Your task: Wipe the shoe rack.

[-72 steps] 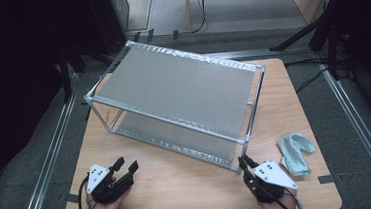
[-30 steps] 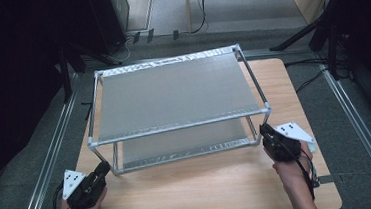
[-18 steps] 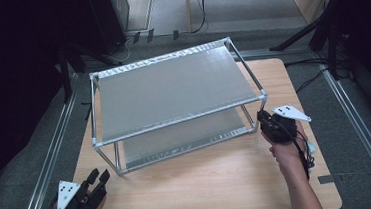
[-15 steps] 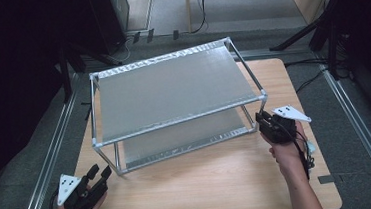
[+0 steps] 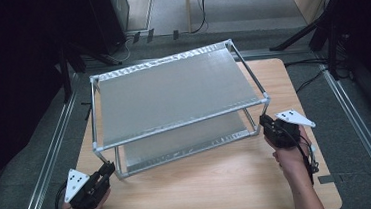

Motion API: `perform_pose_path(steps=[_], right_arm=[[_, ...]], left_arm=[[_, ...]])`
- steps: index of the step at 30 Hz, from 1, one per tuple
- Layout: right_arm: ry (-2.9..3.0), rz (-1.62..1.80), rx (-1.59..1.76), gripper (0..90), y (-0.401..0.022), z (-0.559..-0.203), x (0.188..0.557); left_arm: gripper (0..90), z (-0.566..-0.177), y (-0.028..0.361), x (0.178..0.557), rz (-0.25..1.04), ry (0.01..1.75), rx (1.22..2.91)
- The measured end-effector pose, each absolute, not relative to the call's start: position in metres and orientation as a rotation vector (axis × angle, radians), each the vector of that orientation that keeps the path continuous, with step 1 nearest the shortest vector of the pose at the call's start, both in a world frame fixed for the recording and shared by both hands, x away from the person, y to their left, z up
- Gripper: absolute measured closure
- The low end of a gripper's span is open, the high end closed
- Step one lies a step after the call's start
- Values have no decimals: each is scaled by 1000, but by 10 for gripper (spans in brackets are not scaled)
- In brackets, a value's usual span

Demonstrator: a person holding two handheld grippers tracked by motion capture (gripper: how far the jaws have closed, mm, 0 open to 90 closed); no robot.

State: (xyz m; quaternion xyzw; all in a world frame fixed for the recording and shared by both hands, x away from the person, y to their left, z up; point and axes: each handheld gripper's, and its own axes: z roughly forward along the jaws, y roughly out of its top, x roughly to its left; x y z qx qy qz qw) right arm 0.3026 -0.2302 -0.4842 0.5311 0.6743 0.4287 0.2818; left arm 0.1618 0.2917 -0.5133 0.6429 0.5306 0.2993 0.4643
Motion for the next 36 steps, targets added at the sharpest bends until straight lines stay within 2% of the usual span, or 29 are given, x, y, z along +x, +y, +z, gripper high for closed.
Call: perform_pose_path(steps=[5,10,15,19,20,21,24,27,30,33,36], right_arm=[[1841,1154,1402,811,-232,-484,290],[1872,1173,1365,813,-235,-485,273],[1899,1238,1331,805,-240,-489,265],[1900,1249,1327,799,-240,-491,265],[1933,1257,1306,751,-244,-490,265],[1933,1257,1306,751,-244,-490,265],[1947,1326,1270,621,-271,-475,258],[1885,1325,1325,607,-288,-471,255],[1924,1138,1385,541,-307,-482,254],[1926,1128,1450,523,-316,-486,252],[1907,1103,1484,437,-326,-493,247]], left_arm=[[778,-516,295,135,694,1284,1557],[701,-523,298,112,684,1208,1545],[665,-528,301,118,721,1198,1559],[696,-533,301,120,738,1202,1617],[742,-533,302,120,739,1209,1609],[742,-533,303,121,724,1209,1593],[762,-532,303,120,716,1205,1585],[760,-531,303,118,709,1189,1580],[753,-531,303,118,706,1193,1577],[751,-530,303,117,706,1195,1573],[742,-531,302,118,708,1193,1577]])
